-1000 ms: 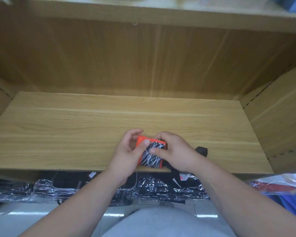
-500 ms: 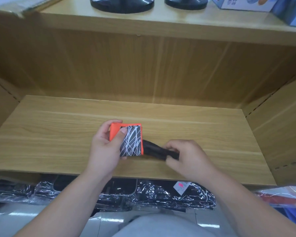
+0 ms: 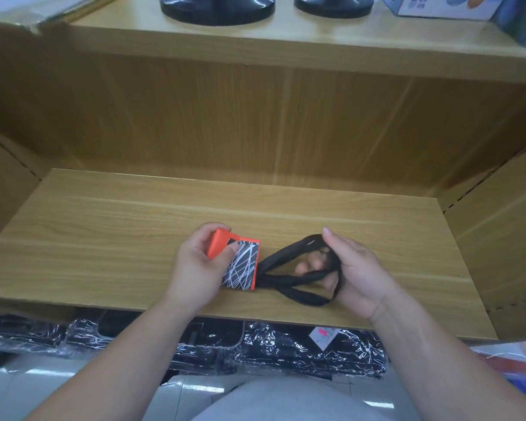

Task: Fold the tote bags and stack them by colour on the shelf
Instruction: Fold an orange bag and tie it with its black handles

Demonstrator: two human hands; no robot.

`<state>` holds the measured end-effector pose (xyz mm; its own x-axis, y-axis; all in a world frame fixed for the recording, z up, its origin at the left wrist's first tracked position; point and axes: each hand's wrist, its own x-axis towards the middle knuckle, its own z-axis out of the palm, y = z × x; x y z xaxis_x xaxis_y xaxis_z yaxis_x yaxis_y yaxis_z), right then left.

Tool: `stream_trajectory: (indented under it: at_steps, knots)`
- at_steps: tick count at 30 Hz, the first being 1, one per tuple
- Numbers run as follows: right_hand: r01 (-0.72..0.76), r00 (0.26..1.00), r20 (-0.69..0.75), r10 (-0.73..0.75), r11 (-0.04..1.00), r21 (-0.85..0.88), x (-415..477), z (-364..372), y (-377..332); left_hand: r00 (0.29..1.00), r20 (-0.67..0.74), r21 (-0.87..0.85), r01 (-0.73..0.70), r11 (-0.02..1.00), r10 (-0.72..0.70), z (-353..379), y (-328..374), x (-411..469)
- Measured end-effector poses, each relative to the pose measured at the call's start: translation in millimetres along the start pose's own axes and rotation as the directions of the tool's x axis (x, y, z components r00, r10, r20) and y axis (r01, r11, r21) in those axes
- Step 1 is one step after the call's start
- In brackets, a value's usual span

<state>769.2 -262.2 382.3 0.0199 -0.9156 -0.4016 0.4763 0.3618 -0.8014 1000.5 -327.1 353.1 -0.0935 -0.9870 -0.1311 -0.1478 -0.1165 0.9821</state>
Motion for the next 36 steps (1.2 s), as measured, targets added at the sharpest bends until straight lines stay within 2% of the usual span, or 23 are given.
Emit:
stream_trajectory:
  at_steps: [2,6,8,9,11,13,14,15,17,18,20,22,23,24,25,26,27,28,30,32,33,35,36]
  knots:
    - [0.026,0.989,0.144,-0.032,0.999,0.037,2.7,-3.6,-2.4,1.0,0.026,0.061,0.007,0.998,-0.009,2.8,-4.7,4.5]
    - [0.056,0.918,0.397,0.025,0.98,-0.191,-4.2,-6.9,-17.6,0.997,0.072,0.076,0.017,0.997,-0.023,9.6,-10.9,13.7]
    - [0.078,0.889,0.447,0.099,0.929,-0.361,-13.4,-2.5,-31.1,0.999,0.019,-0.026,0.05,0.998,-0.05,15.1,-3.4,17.6]
    - [0.091,0.883,0.441,0.162,0.861,-0.5,-18.8,1.9,-38.1,0.997,-0.024,-0.116,0.077,0.99,-0.08,17.0,4.9,19.6]
    - [0.101,0.902,0.331,0.277,0.611,-0.785,-29.4,10.3,-43.2,0.985,-0.1,-0.257,0.111,0.96,-0.141,16.1,26.7,22.4]
    - [0.111,0.945,0.199,0.258,0.318,-0.941,-33.0,12.8,-37.6,0.986,-0.12,-0.353,0.069,0.933,-0.119,11.5,46.2,22.5]
    - [0.124,0.962,0.173,0.213,0.224,-0.967,-32.7,13.5,-34.2,0.989,-0.121,-0.39,0.033,0.92,-0.087,10.6,55.7,19.7]
    - [0.126,0.973,0.16,0.167,0.196,-0.972,-30.3,13.1,-30.4,0.991,-0.123,-0.407,0.002,0.914,-0.057,10.4,63.4,14.9]
    - [0.115,0.989,0.135,0.056,0.267,-0.957,-23.0,10.2,-26.4,0.995,-0.098,-0.421,-0.012,0.907,-0.033,12.2,73.1,3.2]
    - [0.105,0.993,0.118,0.015,0.351,-0.93,-16.2,5.0,-23.2,0.997,-0.068,-0.434,0.003,0.901,-0.036,13.3,75.4,-2.6]
    - [0.022,0.996,0.069,0.054,0.608,-0.793,-7.8,2.0,-18.4,0.999,0.0,-0.451,0.041,0.892,-0.046,11.9,73.6,-10.5]
    - [-0.045,0.991,0.092,0.102,0.874,-0.484,0.1,2.8,-18.4,0.996,0.063,-0.425,0.083,0.901,-0.063,7.4,67.6,-16.4]
    - [-0.011,0.991,0.128,0.044,0.968,-0.249,1.1,5.7,-23.2,0.993,0.086,-0.398,0.111,0.911,-0.084,6.6,64.6,-19.9]
    - [0.045,0.988,0.145,-0.045,0.999,0.004,1.0,9.3,-29.8,0.989,0.105,-0.369,0.133,0.92,-0.101,7.7,60.7,-23.8]
    - [0.089,0.986,0.122,-0.116,0.973,0.212,0.5,12.9,-36.4,0.987,0.117,-0.338,0.143,0.93,-0.109,9.9,57.4,-28.2]
    - [0.115,0.985,0.078,-0.152,0.929,0.352,-2.1,18.3,-43.9,0.988,0.116,-0.303,0.133,0.944,-0.102,13.0,53.2,-31.1]
    - [0.125,0.984,0.07,-0.166,0.907,0.403,-4.3,21.1,-48.7,0.99,0.109,-0.272,0.116,0.955,-0.089,15.6,49.5,-32.9]
    - [0.115,0.979,0.109,-0.171,0.91,0.398,-6.2,22.3,-51.7,0.992,0.095,-0.248,0.103,0.963,-0.082,16.7,44.4,-31.5]
    - [0.078,0.934,0.31,-0.179,0.947,0.31,-11.5,21.4,-50.4,0.995,0.04,-0.218,0.1,0.971,-0.094,15.1,39.5,-24.0]
    - [0.038,0.836,0.54,-0.102,0.991,0.128,-17.1,16.7,-44.5,0.996,-0.055,-0.195,0.064,0.979,-0.076,11.5,38.6,-10.2]
    - [0.036,0.815,0.579,-0.017,0.999,-0.021,-18.8,13.1,-40.0,0.993,-0.103,-0.201,0.031,0.979,-0.053,9.6,40.5,-3.1]
    - [0.023,0.872,0.462,0.162,0.929,-0.368,-18.1,6.2,-30.6,0.983,-0.179,-0.274,-0.019,0.962,-0.032,8.2,48.1,7.6]
    - [-0.021,0.909,0.342,0.24,0.844,-0.536,-17.1,4.0,-25.6,0.981,-0.188,-0.321,-0.023,0.947,-0.04,8.3,52.3,10.3]
